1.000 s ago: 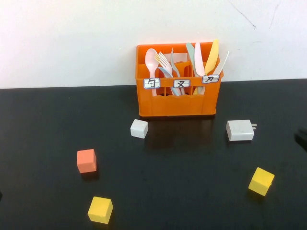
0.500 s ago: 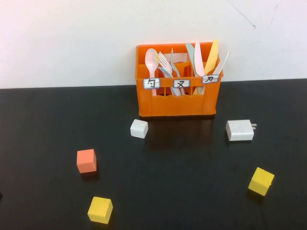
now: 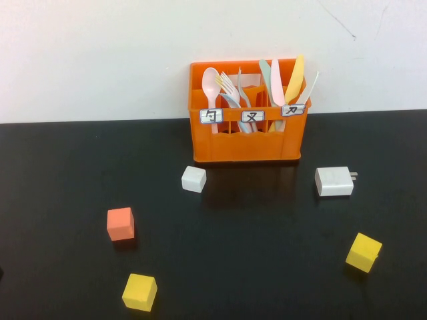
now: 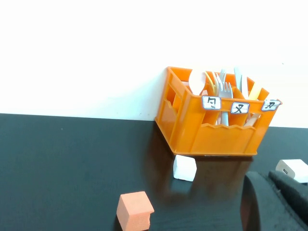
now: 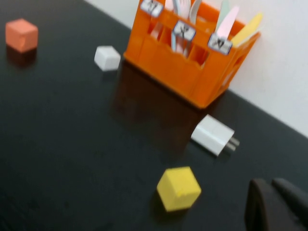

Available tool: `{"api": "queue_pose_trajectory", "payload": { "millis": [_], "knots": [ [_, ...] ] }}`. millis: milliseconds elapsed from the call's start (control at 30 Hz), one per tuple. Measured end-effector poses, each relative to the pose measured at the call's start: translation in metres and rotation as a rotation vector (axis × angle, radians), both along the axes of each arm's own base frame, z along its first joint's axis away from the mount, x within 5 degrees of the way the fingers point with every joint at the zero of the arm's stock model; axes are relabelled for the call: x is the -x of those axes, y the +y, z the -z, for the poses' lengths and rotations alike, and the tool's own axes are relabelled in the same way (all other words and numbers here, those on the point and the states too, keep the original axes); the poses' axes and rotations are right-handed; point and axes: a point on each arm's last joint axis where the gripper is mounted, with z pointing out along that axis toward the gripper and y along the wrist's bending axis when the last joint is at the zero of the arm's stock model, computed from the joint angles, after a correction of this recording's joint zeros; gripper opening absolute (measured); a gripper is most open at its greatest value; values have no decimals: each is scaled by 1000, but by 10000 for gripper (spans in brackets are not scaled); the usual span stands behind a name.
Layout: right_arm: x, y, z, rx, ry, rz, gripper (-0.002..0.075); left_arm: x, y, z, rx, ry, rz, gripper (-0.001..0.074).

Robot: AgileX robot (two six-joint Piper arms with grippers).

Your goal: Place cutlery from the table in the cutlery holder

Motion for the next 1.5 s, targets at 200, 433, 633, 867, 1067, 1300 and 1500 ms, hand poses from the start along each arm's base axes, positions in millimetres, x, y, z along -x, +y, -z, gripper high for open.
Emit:
{"api": "queue_pose_trajectory", "payload": {
  "millis": [200, 433, 633, 867, 1067, 1300, 1500],
  "knots": [
    [1, -1, 3, 16, 30, 5, -2, 0, 0, 1, -3, 7, -1, -1],
    [1, -1, 3, 16, 36, 5, -2, 0, 0, 2, -7, 19, -2, -1],
    [1, -1, 3, 14, 38, 5, -2, 0, 0, 2, -8, 23, -3, -1],
    [1, -1, 4, 15, 39, 5, -2, 0, 0, 2, -9, 24, -3, -1],
    [1, -1, 4, 15, 39, 5, -2, 0, 0, 2, -7, 25, -3, -1],
    [1, -1, 4, 15, 40, 5, -2, 6, 8, -5, 35, -74, -115, -1],
    [1, -1, 4, 16, 41, 5, -2, 11, 16, 1, 54, -95, -286, -1]
  ]
}}
